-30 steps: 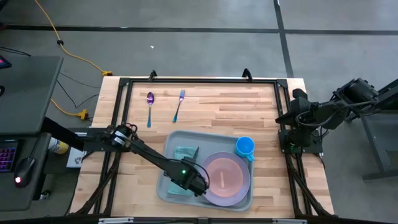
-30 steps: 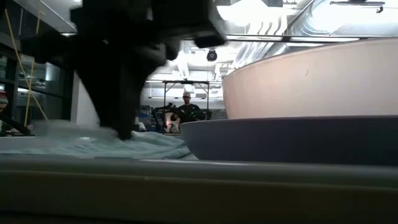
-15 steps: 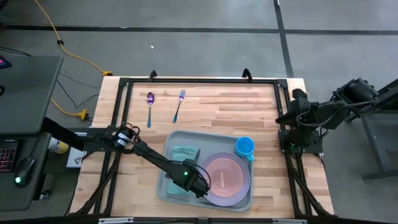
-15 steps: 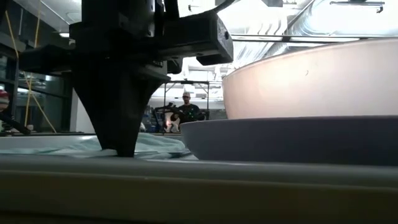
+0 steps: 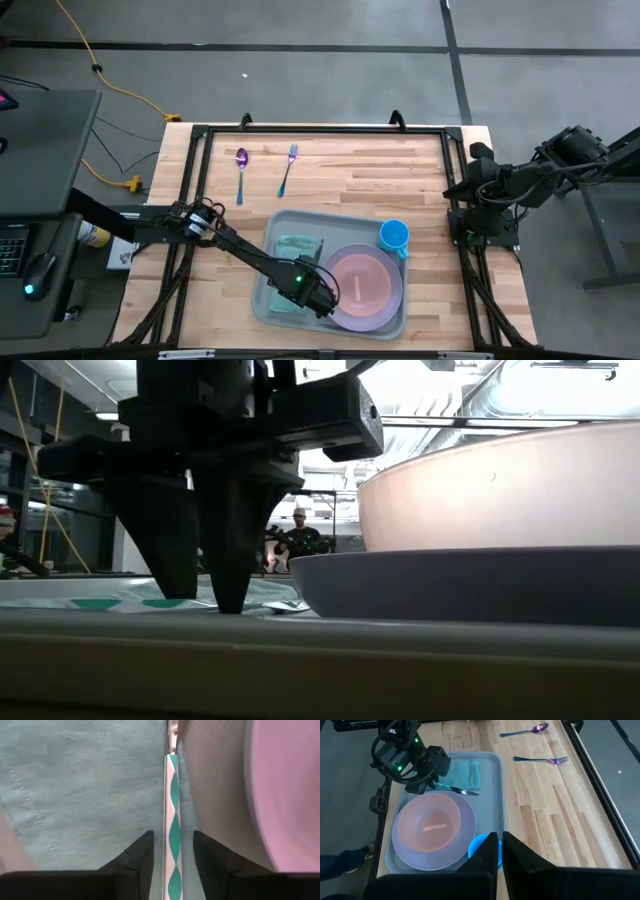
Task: Set up tray
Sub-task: Put the blue fork on the blue napkin to the left of the green knife
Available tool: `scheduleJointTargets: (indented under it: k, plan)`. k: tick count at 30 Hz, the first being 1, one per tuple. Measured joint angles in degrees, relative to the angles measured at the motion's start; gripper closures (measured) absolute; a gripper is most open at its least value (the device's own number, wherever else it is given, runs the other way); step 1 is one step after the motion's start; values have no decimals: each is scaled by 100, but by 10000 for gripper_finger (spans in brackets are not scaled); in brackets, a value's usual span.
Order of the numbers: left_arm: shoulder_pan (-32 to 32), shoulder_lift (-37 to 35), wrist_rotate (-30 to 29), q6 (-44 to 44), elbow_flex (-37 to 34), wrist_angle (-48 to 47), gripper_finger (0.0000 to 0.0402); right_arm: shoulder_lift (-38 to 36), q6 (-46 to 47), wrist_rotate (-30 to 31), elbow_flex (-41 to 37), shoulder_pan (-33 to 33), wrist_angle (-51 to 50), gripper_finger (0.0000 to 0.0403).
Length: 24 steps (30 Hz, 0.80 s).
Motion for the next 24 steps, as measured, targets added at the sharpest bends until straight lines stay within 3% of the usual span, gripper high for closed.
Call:
scheduleJointTargets:
  k: [5,14,21,24]
  plan:
    - [2,-21,-174,10,170,-215,234,0,-42,-3,0,1,1,403]
    - [47,-33,-285,9,750,-1525,232,0,-89,-1,0,2,0,403]
    - [330,-38,-1047,39,1839,-3230,232,-3,-100,-2,0,2,0,403]
    - [523,-305,-1682,451,1782,-3124,232,-17,-95,-3,0,2,0,403]
